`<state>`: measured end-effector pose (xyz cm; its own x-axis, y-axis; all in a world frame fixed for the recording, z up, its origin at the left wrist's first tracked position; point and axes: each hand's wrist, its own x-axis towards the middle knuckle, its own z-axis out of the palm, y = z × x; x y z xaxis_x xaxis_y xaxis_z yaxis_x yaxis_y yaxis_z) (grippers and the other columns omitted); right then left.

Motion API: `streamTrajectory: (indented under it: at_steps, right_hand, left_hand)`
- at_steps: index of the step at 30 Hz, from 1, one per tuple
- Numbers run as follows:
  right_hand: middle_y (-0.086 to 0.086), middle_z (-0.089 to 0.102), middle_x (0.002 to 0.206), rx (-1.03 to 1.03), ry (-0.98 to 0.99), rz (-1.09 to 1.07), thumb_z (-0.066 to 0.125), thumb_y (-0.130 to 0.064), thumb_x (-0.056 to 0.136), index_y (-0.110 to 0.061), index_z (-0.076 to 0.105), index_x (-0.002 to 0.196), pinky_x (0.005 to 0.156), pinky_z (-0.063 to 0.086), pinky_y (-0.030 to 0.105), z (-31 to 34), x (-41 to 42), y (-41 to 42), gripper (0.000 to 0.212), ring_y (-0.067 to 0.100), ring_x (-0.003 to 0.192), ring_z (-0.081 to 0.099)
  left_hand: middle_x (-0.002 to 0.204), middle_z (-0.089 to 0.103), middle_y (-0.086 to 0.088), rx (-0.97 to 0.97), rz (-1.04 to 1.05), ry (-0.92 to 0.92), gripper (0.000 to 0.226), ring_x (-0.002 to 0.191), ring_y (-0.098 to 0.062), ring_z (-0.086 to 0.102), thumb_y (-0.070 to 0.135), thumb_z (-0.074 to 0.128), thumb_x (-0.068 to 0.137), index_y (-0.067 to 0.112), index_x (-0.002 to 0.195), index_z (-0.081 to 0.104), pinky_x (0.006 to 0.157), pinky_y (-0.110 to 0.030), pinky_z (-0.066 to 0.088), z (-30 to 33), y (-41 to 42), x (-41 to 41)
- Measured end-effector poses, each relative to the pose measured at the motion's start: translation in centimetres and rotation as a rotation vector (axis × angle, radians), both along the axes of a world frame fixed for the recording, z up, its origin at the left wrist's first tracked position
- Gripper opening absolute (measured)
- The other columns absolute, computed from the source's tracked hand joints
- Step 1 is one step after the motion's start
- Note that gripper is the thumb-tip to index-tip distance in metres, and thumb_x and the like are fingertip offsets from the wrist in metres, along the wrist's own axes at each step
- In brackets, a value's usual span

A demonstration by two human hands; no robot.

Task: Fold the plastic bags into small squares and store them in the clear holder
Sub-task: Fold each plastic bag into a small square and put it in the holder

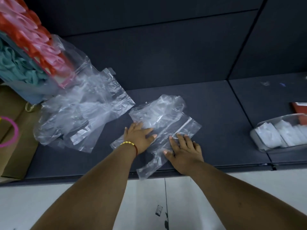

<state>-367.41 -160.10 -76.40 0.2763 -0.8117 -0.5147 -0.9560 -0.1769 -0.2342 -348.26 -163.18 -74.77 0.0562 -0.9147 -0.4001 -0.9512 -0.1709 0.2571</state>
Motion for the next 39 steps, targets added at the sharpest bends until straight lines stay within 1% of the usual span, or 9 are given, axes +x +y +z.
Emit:
streamTrajectory:
  at_steps: [4,8,13,16,20,25,30,34,39]
  right_hand:
    - [-0.008,-0.019,0.162,0.044,-0.025,0.003,0.014,-0.064,0.097,-0.038,-0.005,0.154,0.118,-0.005,0.045,0.5,-0.4,-0.5,0.066,0.018,0.148,-0.019]
    - [-0.008,-0.001,0.163,0.104,-0.195,-0.112,0.023,-0.06,0.099,-0.034,0.012,0.155,0.118,0.004,0.044,3.1,-1.1,-1.2,0.063,0.018,0.15,-0.003]
    - [0.003,0.053,0.124,-0.496,-0.562,-0.349,0.049,-0.039,0.099,-0.012,0.052,0.124,0.102,0.033,0.03,8.6,-2.7,-0.8,0.037,0.016,0.114,0.041]
    - [-0.002,0.051,0.103,-0.815,-0.712,-0.34,0.058,-0.028,0.095,-0.008,0.055,0.108,0.085,0.032,0.022,14.0,-3.4,-0.8,0.024,0.009,0.096,0.036]
    - [-0.006,0.049,0.099,-1.011,-0.834,-0.29,0.059,-0.022,0.094,-0.01,0.055,0.105,0.082,0.029,0.018,21.6,-4.8,-0.1,0.017,0.011,0.094,0.041]
    - [-0.005,0.055,0.113,-0.79,-0.8,-0.069,0.053,-0.024,0.098,-0.015,0.055,0.118,0.097,0.04,0.03,28.6,-7.1,1.9,0.023,0.015,0.111,0.047]
    - [-0.009,0.042,0.143,-0.438,-0.603,0.017,0.052,-0.043,0.095,-0.035,0.038,0.144,0.115,0.023,0.034,31.7,-9.0,4.5,0.052,0.014,0.137,0.029]
    - [-0.01,0.067,0.091,-0.303,-0.815,-0.047,0.066,-0.036,0.09,-0.024,0.069,0.093,0.082,0.05,0.025,32.3,-10.2,6.8,0.013,0.0,0.085,0.061]
    - [-0.005,0.059,0.067,-0.387,-1.008,-0.189,0.064,-0.026,0.093,-0.012,0.061,0.075,0.053,0.042,0.013,33.0,-11.3,10.2,0.023,0.002,0.054,0.05]
  left_hand:
    - [0.139,0.055,-0.006,-0.204,0.067,0.14,0.034,0.132,-0.023,0.044,0.033,0.048,0.101,0.017,0.125,0.065,0.109,-0.026,0.018,0.3,-1.5,-1.6]
    - [0.11,0.068,0.001,-0.44,0.253,0.453,0.014,0.101,-0.013,0.06,0.022,0.066,0.092,0.013,0.097,0.075,0.083,-0.013,0.036,4.8,-1.3,-2.0]
    - [0.092,0.07,0.005,-0.58,0.175,0.511,0.004,0.089,-0.006,0.062,0.018,0.075,0.085,0.017,0.081,0.073,0.082,-0.013,0.045,11.5,0.1,-2.2]
    - [0.082,0.067,0.005,-0.647,0.091,0.472,0.018,0.077,-0.002,0.058,0.015,0.076,0.084,0.025,0.074,0.065,0.07,-0.006,0.042,15.8,1.7,-2.9]
    - [0.079,0.064,0.006,-0.693,-0.061,0.426,0.028,0.077,-0.008,0.059,0.014,0.078,0.081,0.029,0.077,0.055,0.071,-0.015,0.046,21.0,4.6,-3.9]
    - [0.083,0.062,0.013,-0.686,-0.249,0.317,0.035,0.082,0.009,0.056,0.017,0.075,0.084,0.034,0.106,0.055,0.073,-0.007,0.039,26.6,9.2,-4.8]
    - [0.089,0.067,0.012,-0.721,-0.3,0.318,0.042,0.088,0.001,0.061,0.013,0.076,0.082,0.038,0.111,0.06,0.085,-0.014,0.045,30.4,13.3,-5.8]
    - [0.092,0.069,0.02,-0.741,-0.331,0.368,0.032,0.09,0.007,0.061,0.011,0.078,0.08,0.038,0.09,0.064,0.082,-0.008,0.045,32.3,16.2,-6.3]
    - [0.082,0.073,0.011,-0.712,-0.215,0.494,0.021,0.079,-0.002,0.068,0.012,0.078,0.08,0.03,0.081,0.07,0.08,-0.021,0.055,32.3,18.6,-6.3]
